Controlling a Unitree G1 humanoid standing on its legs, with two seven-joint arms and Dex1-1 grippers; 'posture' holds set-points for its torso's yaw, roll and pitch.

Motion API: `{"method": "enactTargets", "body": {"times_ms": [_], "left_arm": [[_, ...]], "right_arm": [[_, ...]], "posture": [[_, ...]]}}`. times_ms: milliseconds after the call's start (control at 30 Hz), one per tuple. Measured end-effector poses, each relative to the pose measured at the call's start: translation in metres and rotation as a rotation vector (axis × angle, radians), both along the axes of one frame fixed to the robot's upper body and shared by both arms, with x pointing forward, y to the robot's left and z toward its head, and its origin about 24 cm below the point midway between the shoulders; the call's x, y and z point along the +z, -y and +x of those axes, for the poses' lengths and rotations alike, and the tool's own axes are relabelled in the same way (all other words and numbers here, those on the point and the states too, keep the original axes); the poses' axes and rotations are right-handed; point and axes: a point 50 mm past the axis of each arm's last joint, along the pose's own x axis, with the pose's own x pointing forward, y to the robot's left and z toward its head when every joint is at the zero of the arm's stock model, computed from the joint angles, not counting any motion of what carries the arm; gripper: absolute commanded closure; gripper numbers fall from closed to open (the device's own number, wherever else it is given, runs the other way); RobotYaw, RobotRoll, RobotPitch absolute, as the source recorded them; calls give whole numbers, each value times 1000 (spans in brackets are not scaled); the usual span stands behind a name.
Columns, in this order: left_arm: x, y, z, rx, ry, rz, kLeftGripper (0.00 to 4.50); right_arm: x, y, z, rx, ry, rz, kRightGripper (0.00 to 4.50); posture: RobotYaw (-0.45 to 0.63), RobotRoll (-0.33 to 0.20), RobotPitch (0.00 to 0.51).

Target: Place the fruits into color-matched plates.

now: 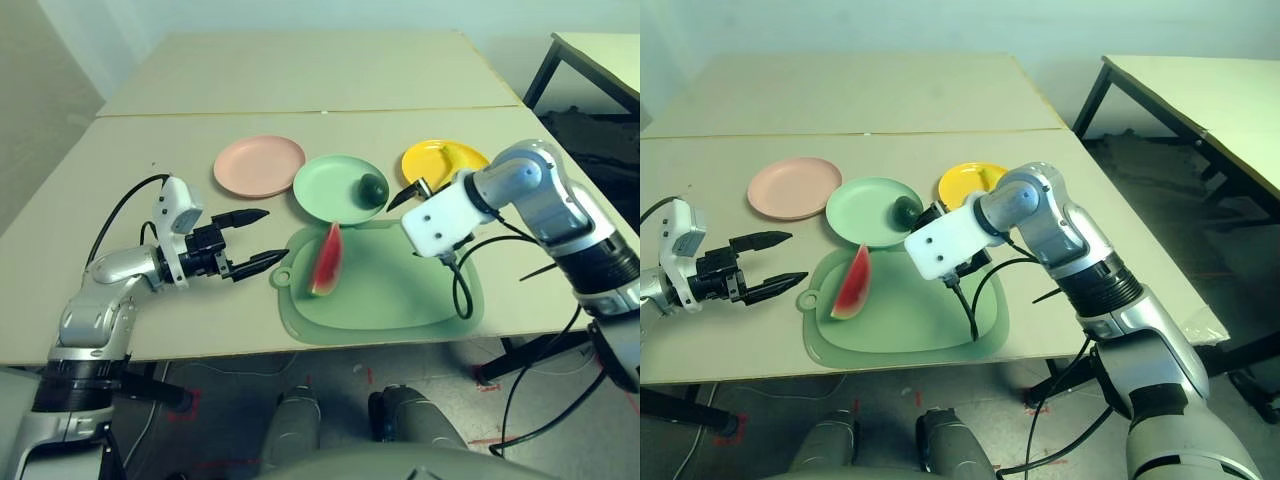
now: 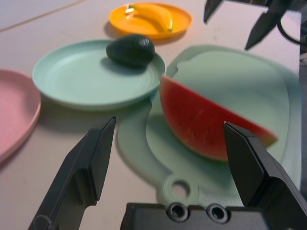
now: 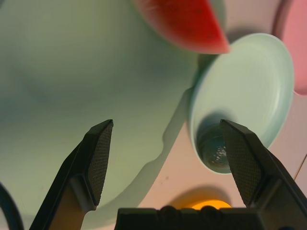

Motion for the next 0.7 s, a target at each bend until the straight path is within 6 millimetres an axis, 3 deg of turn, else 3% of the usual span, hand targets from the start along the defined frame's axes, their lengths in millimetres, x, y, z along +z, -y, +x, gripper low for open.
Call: {"method": "enactTargets", "body": {"times_ms": [167, 367, 533, 700], "left_arm": [[-3, -2, -5, 9, 4, 9, 0], [-4, -6, -7, -1, 6, 24, 0], [6, -8, 7, -69, 68, 116, 0], [27, -4, 24, -214, 188, 254, 0]], "right_arm": [[-17, 23, 1, -312, -186, 384, 34], [-39, 62, -38, -613, -436, 887, 34], [-58, 81, -68, -656, -538, 977, 34], [-66, 92, -78, -623, -562, 984, 34]], "posture": [[105, 0, 109], [49, 0, 100], [38, 0, 92], [38, 0, 86]]}}
